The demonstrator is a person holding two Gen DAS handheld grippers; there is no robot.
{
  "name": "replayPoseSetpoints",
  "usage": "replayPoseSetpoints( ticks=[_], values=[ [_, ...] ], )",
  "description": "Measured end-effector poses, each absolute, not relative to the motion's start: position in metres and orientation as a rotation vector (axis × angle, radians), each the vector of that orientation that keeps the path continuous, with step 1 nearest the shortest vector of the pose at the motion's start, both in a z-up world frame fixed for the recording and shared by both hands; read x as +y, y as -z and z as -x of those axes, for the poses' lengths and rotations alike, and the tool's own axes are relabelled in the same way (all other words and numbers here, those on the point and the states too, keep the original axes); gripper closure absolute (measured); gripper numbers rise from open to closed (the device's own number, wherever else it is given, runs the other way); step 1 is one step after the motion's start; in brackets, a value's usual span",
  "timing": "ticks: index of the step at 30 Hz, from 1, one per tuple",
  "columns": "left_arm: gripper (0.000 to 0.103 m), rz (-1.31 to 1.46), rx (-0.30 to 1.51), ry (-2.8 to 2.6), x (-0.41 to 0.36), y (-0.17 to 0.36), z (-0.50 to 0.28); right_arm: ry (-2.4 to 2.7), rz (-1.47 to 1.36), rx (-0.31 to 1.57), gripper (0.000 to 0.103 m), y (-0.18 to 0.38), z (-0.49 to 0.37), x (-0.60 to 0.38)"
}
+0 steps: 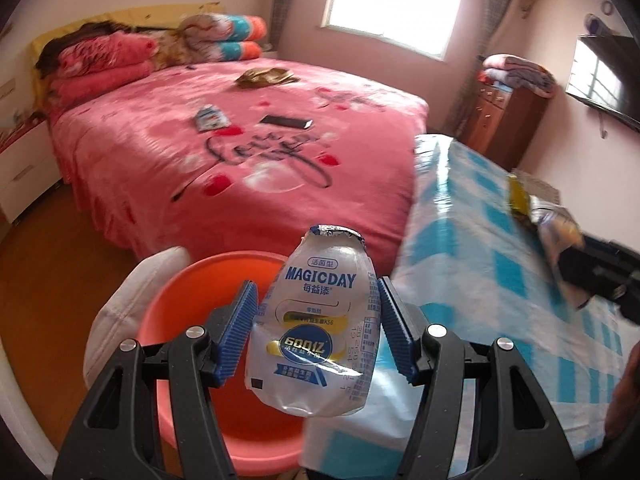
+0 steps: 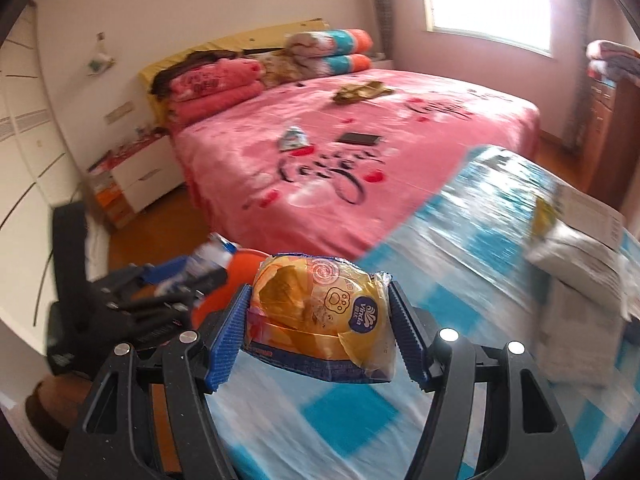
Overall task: Collect trash
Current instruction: 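Carry both items over the orange bucket and open both grippers to drop them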
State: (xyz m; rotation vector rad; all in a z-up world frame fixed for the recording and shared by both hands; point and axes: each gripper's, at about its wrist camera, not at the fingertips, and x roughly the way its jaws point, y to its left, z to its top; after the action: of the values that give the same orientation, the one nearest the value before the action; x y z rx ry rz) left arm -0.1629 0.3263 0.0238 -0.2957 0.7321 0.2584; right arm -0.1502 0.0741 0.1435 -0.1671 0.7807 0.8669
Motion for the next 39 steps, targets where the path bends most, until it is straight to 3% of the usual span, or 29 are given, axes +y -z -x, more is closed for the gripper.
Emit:
replayPoseSetpoints(
  ticks=[8, 14, 18, 22, 28, 33, 39],
  values=[
    [0.041, 0.346, 0.785, -0.336, 0.359, 0.011, 0.172, -1.011, 0.209, 0.787, 0.032, -0.133, 0.157, 0.143],
    [0.026, 0.367, 0.8, -0.402, 0.377, 0.028, 0.179, -1.027, 0.211, 0.809, 0.017, -0.115, 0.154, 0.171],
    [0.017, 0.366, 0.692, -0.41, 0.384, 0.02, 0.196, -1.018, 0.096, 0.823, 0.011, -0.114, 0.141, 0.153],
    [0.016, 0.326, 0.561, -0.383, 0.382, 0.006, 0.209, -0.961, -0.001, 0.742, 0.005, -0.124, 0.133, 0.12],
    [0.012, 0.251, 0.476, -0.376, 0.368, -0.014, 0.212, -0.928, -0.064, 0.775, 0.005, -0.127, 0.121, 0.086],
    [0.013, 0.244, 0.595, -0.419, 0.36, -0.019, 0.199, -0.933, -0.109, 0.758, 0.005, -0.126, 0.126, 0.062],
    [0.013, 0.239, 0.608, -0.427, 0.349, -0.028, 0.201, -0.947, -0.224, 0.745, 0.005, -0.119, 0.127, 0.029]
  ],
)
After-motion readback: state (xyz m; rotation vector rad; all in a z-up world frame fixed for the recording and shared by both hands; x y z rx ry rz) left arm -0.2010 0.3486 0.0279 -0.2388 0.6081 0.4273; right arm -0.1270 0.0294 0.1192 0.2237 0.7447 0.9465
